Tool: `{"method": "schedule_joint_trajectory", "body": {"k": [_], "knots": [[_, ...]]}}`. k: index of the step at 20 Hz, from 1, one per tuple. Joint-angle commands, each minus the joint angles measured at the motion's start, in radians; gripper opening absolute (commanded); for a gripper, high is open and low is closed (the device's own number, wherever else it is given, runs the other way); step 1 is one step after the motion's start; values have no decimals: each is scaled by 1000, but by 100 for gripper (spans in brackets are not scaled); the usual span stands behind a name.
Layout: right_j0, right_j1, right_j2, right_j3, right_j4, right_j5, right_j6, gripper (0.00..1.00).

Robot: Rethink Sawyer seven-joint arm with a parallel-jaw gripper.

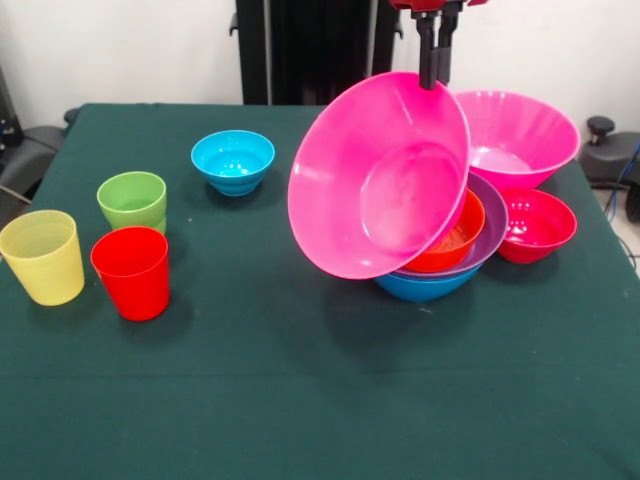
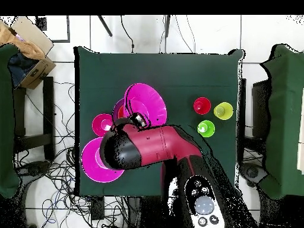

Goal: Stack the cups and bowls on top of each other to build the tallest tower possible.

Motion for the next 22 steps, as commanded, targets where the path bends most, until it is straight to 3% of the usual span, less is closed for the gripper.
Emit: {"method": "schedule_joint_trajectory", "body": {"k": [1,8,13,22], "knots": [[9,22,-12,52,-17,-12,124,0],[79,38,-68,18,-28,-2,178,0],[150,117,-131,-71,11,166,212,0],[213,125,-193,-92,44,158,215,0]]}}
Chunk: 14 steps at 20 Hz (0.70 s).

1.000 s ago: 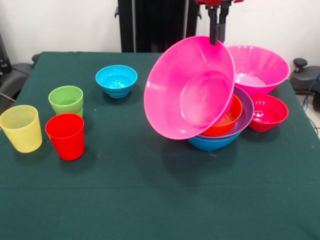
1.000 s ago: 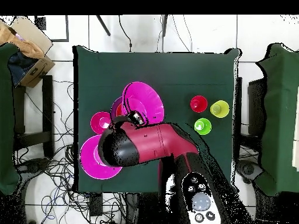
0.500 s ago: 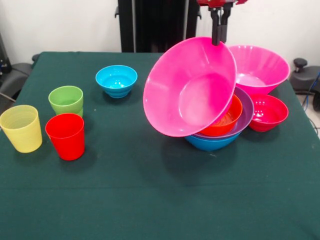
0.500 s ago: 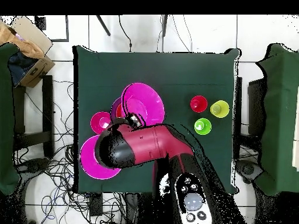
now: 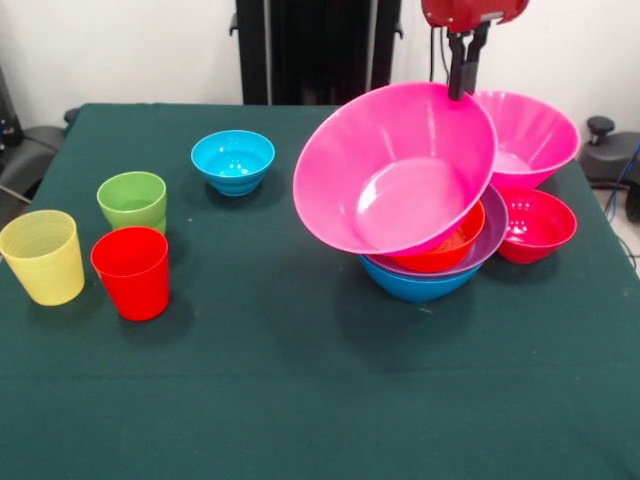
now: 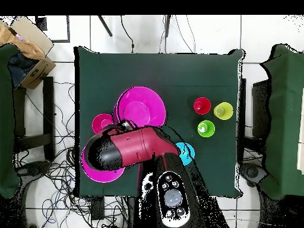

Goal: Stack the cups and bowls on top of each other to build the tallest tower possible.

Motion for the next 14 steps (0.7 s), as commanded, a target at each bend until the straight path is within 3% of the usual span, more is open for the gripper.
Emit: {"method": "schedule_joint_trajectory", "body": {"k": [1,7,14], "knots": [[39,58,-61,-48,30,107,210,0],[72,63,-91,-49,28,96,215,0],[206,90,-179,-96,37,129,309,0]]}}
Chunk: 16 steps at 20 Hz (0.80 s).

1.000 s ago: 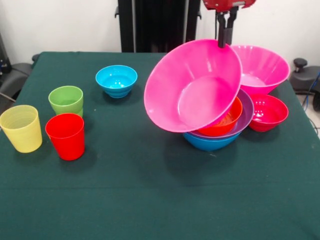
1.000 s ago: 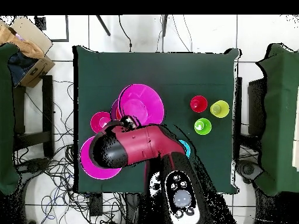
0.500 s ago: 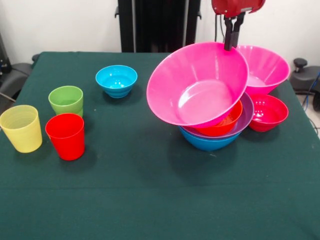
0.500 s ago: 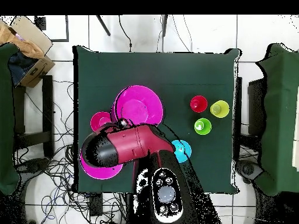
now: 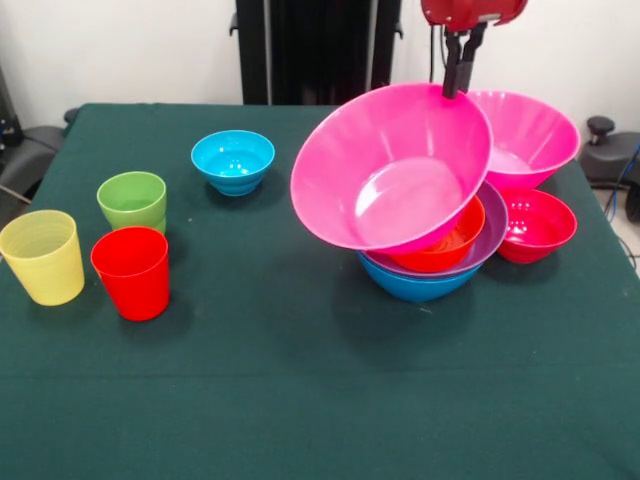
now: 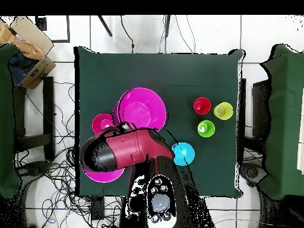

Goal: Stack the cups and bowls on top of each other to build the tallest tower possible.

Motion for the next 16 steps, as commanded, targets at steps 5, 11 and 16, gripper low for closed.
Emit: {"method": "schedule_joint_trajectory", "body": {"k": [5,11,16], "knots": [[227,128,-146,-128,28,162,379,0],[316,233,-193,-217,62,301,491,0],[190,294,-74,-229,133,398,382,0]]}}
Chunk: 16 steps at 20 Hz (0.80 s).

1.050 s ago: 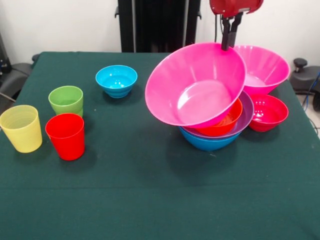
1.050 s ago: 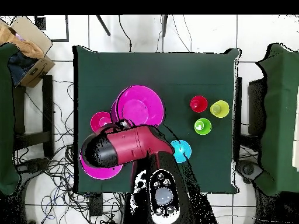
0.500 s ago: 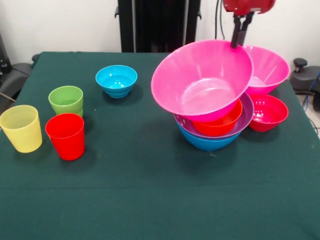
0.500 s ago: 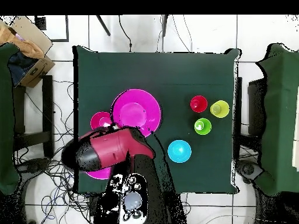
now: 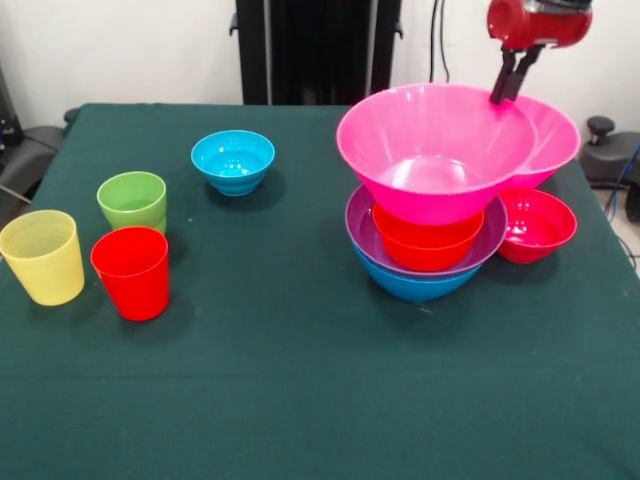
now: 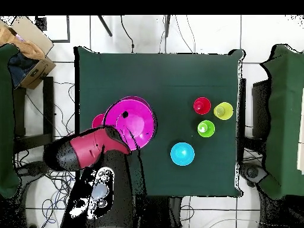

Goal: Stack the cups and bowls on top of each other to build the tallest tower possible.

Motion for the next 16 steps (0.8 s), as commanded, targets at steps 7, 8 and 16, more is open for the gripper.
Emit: {"method": "schedule_joint_trajectory", "body": {"k": [7,8,16], "knots": [[-217,264,188,-161,92,430,-105,0],[-226,269,192,-164,87,425,-105,0],[-300,255,248,-165,63,436,-133,0]]}}
